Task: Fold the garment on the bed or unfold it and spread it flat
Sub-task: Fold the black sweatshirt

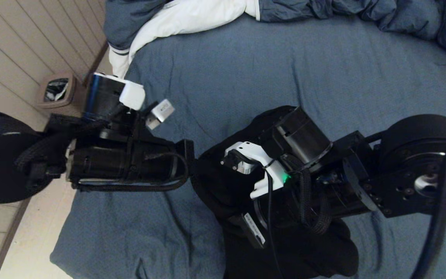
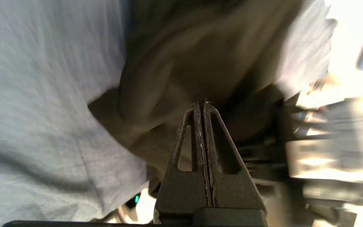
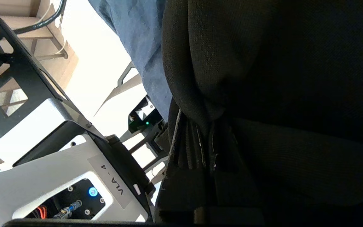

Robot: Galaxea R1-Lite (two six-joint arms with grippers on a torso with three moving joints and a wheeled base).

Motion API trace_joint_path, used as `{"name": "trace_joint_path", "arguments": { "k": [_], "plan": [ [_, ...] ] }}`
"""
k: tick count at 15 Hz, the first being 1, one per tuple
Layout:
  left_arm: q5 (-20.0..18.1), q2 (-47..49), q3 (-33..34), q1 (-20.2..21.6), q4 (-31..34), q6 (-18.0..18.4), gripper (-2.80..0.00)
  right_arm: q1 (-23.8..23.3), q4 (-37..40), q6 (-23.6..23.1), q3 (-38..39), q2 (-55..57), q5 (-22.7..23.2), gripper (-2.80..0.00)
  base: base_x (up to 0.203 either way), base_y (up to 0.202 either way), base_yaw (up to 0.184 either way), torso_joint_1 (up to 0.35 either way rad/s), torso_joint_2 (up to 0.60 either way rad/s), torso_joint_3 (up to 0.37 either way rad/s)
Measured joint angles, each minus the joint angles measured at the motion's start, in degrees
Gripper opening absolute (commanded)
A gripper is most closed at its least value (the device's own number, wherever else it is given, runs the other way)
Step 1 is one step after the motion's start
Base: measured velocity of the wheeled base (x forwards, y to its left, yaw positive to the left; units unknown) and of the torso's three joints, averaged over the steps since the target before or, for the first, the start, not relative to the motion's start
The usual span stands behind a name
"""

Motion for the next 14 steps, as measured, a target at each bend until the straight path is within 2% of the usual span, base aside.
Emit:
{"name": "trace_joint_path", "arguments": {
  "k": [4, 11, 12, 14],
  "plan": [
    [-0.2, 3.6, 2.4, -2.4, -4.7, -0.3, -2.80, -0.4, 0.1, 0.0, -0.3, 0.1, 0.0, -2.80, 0.000, 0.000, 0.000, 0.000, 0.00, 0.000],
    [-0.3, 5.6, 1.8, -3.1, -4.7, -0.3, -2.80, -0.3, 0.1, -0.3, -0.2, -0.1, -0.1, -2.80, 0.000, 0.000, 0.000, 0.000, 0.00, 0.000],
    [-0.3, 5.9, 1.7, -3.1, -4.7, -0.4, -2.80, -0.3, 0.0, -0.2, -0.3, -0.1, -0.3, 0.00, 0.000, 0.000, 0.000, 0.000, 0.00, 0.000],
    [-0.5, 6.1, 1.6, -3.2, -4.7, -0.4, -2.80, -0.3, -0.5, 0.1, -0.1, -0.1, -2.7, 0.00, 0.000, 0.000, 0.000, 0.000, 0.00, 0.000]
  ]
}}
